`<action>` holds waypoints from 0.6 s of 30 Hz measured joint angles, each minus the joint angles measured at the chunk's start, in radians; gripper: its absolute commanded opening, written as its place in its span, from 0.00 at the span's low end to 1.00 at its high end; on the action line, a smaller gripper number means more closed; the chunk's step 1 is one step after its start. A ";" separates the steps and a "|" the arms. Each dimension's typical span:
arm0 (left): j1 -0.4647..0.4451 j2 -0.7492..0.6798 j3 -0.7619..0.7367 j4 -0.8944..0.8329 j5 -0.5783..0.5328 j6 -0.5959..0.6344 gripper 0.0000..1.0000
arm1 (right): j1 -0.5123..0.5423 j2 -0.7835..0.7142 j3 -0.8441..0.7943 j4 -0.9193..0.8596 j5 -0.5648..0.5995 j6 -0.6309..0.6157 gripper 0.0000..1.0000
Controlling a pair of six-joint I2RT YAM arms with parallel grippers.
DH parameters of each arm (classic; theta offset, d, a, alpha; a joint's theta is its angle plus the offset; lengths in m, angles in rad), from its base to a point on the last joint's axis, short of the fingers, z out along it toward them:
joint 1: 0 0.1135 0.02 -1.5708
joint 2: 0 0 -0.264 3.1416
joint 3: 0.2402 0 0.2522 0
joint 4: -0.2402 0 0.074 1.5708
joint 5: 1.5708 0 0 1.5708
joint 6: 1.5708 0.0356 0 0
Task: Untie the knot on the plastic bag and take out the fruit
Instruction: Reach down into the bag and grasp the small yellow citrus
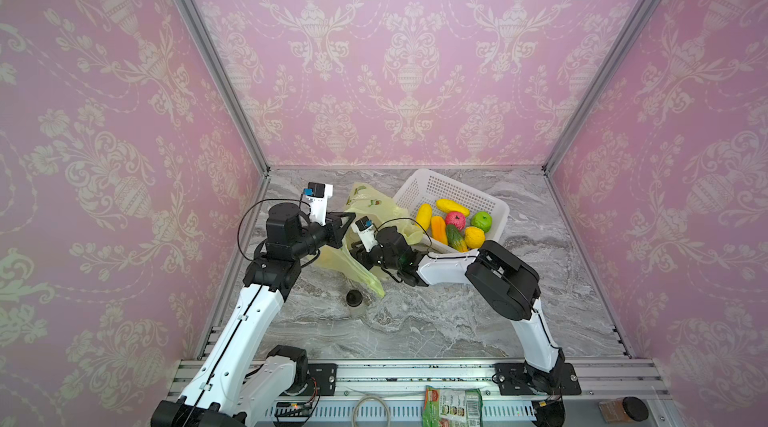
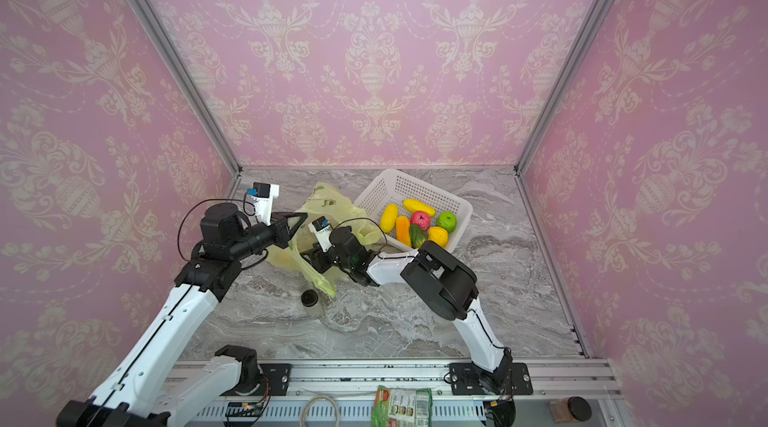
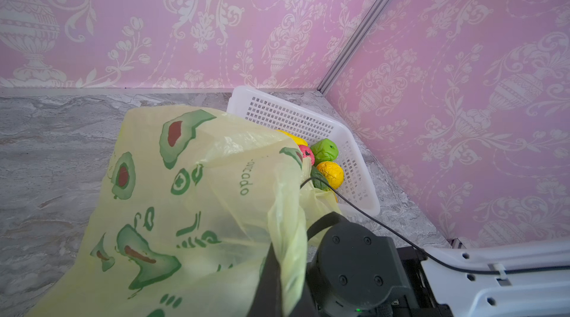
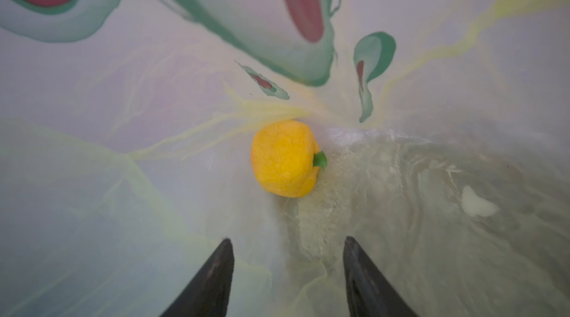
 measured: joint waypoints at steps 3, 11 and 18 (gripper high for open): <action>0.000 0.000 0.000 0.000 0.005 -0.001 0.00 | 0.000 0.050 0.080 -0.035 -0.018 0.035 0.70; 0.000 0.000 -0.009 0.026 0.030 -0.016 0.00 | 0.000 0.173 0.250 -0.137 -0.056 0.117 0.81; 0.000 0.000 -0.023 0.063 0.073 -0.036 0.00 | -0.001 0.253 0.375 -0.205 -0.075 0.171 0.84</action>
